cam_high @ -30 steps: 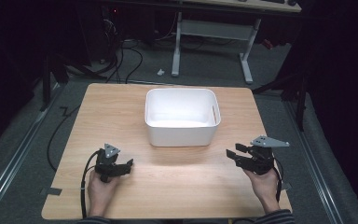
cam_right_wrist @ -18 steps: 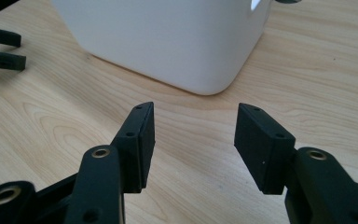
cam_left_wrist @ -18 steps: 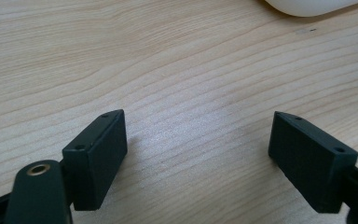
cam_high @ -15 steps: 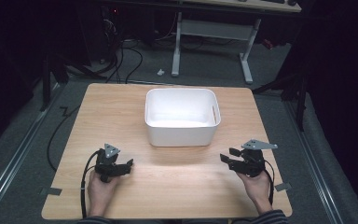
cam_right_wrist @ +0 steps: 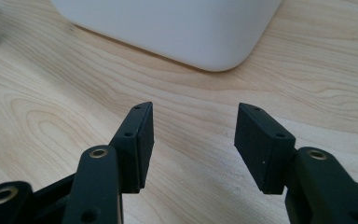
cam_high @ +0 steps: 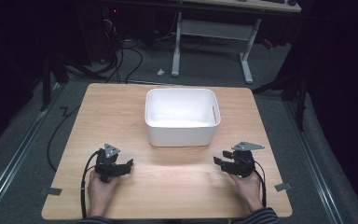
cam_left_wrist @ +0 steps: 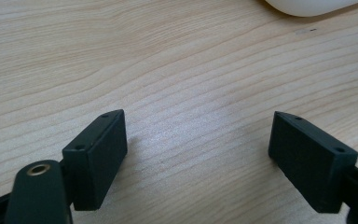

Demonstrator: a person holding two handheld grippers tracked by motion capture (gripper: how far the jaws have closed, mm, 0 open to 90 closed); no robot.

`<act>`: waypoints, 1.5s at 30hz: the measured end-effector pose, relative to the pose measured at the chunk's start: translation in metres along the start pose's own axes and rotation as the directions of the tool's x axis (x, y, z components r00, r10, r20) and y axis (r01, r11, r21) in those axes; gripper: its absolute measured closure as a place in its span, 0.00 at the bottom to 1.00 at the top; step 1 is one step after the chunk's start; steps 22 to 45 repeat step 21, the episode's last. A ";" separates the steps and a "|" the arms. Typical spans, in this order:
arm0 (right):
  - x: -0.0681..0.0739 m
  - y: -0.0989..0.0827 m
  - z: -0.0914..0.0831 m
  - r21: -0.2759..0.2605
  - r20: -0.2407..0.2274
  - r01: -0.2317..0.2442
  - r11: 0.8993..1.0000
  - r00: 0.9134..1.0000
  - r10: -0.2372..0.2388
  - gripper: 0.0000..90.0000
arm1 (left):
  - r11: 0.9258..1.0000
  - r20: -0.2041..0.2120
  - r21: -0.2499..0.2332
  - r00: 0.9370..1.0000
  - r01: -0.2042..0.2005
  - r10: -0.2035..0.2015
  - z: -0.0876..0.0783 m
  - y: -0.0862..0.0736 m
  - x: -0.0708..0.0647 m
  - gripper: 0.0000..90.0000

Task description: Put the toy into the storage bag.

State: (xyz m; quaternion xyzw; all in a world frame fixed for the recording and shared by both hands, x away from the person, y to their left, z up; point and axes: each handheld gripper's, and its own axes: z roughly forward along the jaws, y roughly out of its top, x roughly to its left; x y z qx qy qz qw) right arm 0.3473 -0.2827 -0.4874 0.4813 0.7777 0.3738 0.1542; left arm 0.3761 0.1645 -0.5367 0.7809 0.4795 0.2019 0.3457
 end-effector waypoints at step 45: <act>-0.006 -0.023 0.039 0.017 0.130 0.065 0.998 0.989 -0.067 0.41 | 1.000 0.001 0.000 1.000 0.000 0.000 0.000 0.000 0.000 0.22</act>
